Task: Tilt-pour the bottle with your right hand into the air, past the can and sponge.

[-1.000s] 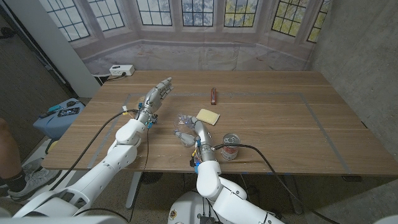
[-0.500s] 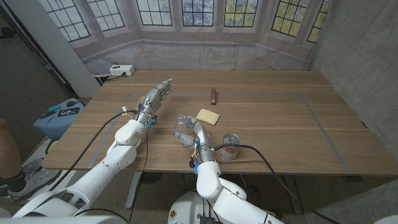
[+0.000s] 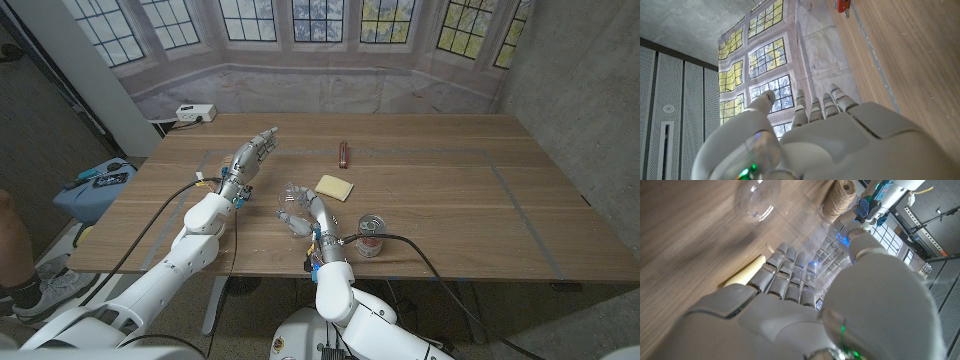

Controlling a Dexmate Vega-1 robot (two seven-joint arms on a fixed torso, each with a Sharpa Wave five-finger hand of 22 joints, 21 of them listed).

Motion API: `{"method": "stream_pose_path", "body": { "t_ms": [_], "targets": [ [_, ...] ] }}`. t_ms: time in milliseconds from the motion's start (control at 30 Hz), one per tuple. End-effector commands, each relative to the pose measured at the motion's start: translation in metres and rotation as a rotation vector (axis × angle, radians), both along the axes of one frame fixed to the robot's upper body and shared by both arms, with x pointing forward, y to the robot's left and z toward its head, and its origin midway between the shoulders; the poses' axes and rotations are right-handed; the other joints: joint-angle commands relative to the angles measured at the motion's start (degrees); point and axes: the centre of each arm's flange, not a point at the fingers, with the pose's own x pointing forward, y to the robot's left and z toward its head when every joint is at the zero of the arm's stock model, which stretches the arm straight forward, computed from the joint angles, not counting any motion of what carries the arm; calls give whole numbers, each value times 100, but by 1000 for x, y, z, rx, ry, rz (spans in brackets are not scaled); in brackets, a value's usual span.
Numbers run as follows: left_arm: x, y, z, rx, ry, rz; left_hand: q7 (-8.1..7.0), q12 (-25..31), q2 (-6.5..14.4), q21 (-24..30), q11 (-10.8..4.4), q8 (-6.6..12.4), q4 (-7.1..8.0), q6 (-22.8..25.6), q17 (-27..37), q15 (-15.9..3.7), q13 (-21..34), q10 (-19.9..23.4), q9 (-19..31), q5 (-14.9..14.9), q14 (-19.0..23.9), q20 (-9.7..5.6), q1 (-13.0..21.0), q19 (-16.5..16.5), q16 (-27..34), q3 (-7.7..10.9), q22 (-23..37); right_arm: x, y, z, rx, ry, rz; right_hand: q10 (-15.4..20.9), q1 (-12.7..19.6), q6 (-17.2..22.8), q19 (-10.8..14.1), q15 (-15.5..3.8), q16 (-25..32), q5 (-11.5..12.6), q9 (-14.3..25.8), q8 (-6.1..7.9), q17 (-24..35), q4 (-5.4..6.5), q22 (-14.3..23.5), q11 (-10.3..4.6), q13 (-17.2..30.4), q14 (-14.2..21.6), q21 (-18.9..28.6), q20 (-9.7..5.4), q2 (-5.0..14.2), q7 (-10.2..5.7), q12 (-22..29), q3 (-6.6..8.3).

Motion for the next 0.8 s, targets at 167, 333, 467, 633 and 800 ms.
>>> {"method": "stream_pose_path", "body": {
  "t_ms": [167,333,467,633,800],
  "targets": [
    [1,2,1,0,-6,-1,-1,46,9,11,30,-20,-1,7,-3,27,16,-6,38,49,-35,2,74,-13,29,-3,12,2,0,-2,4,8,22,-286,-149,-272,-145,-143,-8,-18,-2,-155,-124,11,15,151,-90,-346,-23,69,-43,80,-186,-89],
    [2,2,1,0,-5,-4,8,47,8,11,24,-26,-2,6,-4,27,16,-5,42,51,-29,9,78,-13,30,-1,12,3,0,-2,1,7,35,-526,-257,-455,-273,-69,-11,-31,-1,-247,-220,7,16,185,-165,-594,-34,104,-50,111,-329,-158],
    [4,1,1,2,-4,-8,12,48,8,12,25,-32,-3,1,-4,26,16,-5,44,52,-29,7,81,-12,29,0,12,4,0,-2,-2,3,45,-661,-335,-547,-385,-1,-2,-36,1,-294,-296,2,15,236,-224,-767,-43,133,-55,153,-424,-215],
    [5,1,2,2,-6,-11,11,51,6,12,26,-38,-5,1,-5,24,16,-1,48,54,-25,8,84,-11,30,1,12,5,-1,-2,-8,0,62,-853,-413,-715,-550,130,3,-42,5,-371,-376,-3,14,301,-289,-975,-58,194,-48,221,-551,-272],
    [7,0,4,3,-5,-11,13,52,7,12,28,-43,-5,0,-5,31,17,1,50,55,-23,10,87,-12,30,2,12,6,-1,-1,-21,-1,84,-1064,-504,-872,-746,266,0,-54,7,-449,-464,0,12,381,-361,-1245,-67,258,-36,291,-693,-334]
  ]
}}
